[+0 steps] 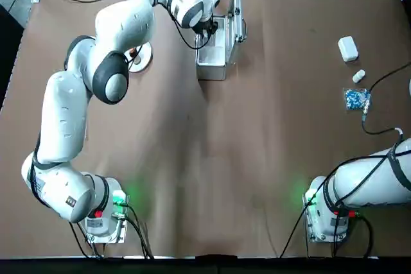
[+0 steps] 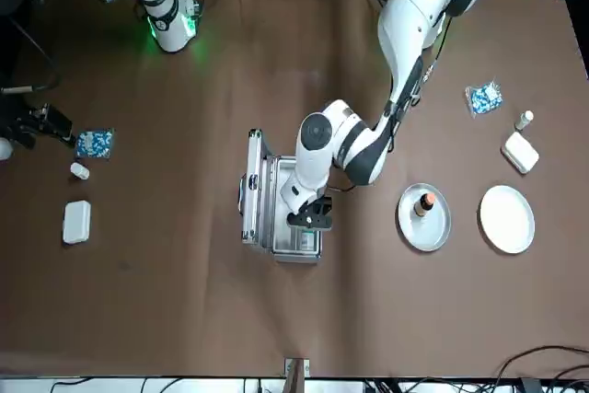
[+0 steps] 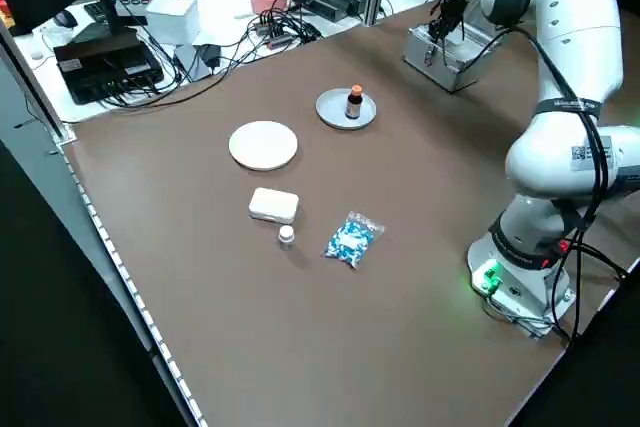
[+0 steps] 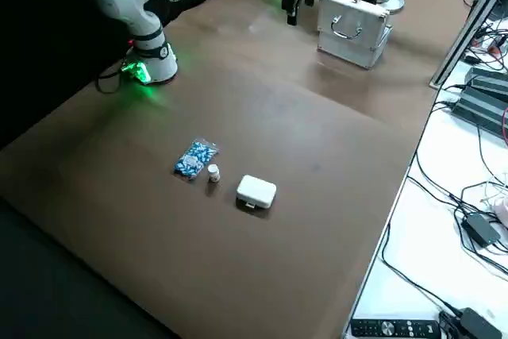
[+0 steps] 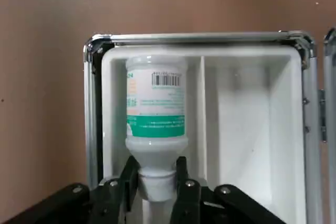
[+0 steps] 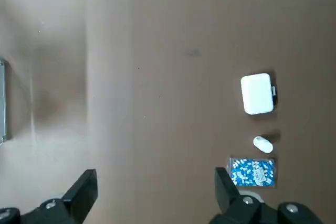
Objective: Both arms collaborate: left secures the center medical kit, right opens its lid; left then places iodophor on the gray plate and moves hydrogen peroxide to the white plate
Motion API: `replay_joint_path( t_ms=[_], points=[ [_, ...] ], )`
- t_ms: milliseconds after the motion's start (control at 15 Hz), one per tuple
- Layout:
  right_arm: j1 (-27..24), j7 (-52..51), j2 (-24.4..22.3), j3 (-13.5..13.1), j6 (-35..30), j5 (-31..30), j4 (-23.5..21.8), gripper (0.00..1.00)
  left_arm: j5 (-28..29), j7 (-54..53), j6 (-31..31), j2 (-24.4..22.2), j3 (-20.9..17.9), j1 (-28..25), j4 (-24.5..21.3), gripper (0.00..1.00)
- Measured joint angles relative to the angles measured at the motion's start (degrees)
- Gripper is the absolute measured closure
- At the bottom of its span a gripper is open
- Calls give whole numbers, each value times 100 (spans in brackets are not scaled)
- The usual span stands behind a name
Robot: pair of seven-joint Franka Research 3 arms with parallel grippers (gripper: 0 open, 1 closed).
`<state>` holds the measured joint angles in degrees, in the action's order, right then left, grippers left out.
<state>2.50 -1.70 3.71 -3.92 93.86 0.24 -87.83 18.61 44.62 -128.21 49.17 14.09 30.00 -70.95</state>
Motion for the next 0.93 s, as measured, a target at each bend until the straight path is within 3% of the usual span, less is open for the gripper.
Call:
replay_joint_path(
  t_ms=[267, 467, 933],
  points=[
    [0, 0, 0, 0, 0, 0, 0, 1, -366, 23, 170, -77, 14, -28, 108, 67],
    [7, 0, 0, 5, -1, 0, 0, 1, -1204, 23, 356, -352, 11, -97, 158, 67],
    [22, 0, 25, 10, -1, 3, 0, 1, -2389, 6, 1206, -934, 140, -740, 175, 67]
  ],
)
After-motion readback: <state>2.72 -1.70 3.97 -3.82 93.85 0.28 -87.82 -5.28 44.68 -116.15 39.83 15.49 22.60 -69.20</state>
